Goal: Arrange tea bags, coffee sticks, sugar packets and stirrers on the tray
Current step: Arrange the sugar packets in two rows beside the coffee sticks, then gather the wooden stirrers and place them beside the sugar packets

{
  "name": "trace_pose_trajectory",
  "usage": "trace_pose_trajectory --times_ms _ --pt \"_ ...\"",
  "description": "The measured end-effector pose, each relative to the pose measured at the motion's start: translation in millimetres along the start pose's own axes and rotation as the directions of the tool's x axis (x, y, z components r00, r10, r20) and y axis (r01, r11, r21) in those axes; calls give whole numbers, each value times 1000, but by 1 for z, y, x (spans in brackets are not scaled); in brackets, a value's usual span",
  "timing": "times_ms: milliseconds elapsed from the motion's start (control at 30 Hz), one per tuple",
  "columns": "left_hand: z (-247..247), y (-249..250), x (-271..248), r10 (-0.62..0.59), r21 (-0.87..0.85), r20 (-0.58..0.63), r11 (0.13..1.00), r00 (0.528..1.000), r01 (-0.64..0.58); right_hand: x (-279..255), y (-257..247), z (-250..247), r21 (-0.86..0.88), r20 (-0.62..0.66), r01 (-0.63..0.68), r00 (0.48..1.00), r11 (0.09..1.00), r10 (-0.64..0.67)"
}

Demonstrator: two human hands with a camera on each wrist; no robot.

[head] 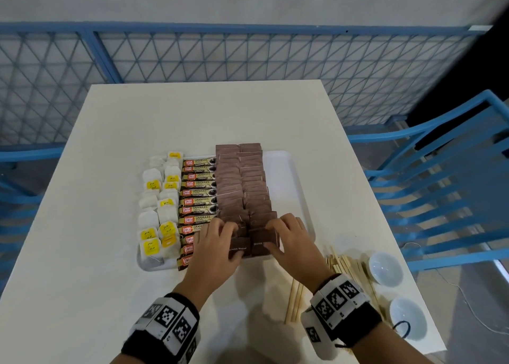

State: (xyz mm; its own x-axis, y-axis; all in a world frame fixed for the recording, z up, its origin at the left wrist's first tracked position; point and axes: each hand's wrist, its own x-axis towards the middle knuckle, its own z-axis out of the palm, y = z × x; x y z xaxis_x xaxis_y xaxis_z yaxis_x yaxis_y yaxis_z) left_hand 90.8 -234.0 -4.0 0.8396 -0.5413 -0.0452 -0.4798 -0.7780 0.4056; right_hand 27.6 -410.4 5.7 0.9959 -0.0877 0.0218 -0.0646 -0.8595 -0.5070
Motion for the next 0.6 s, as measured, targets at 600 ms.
trace_pose_trajectory --times_ms 600 --pt "32 100 -13 122 -191 587 981 801 -9 -119 31 -49 -21 54 -578 814 816 578"
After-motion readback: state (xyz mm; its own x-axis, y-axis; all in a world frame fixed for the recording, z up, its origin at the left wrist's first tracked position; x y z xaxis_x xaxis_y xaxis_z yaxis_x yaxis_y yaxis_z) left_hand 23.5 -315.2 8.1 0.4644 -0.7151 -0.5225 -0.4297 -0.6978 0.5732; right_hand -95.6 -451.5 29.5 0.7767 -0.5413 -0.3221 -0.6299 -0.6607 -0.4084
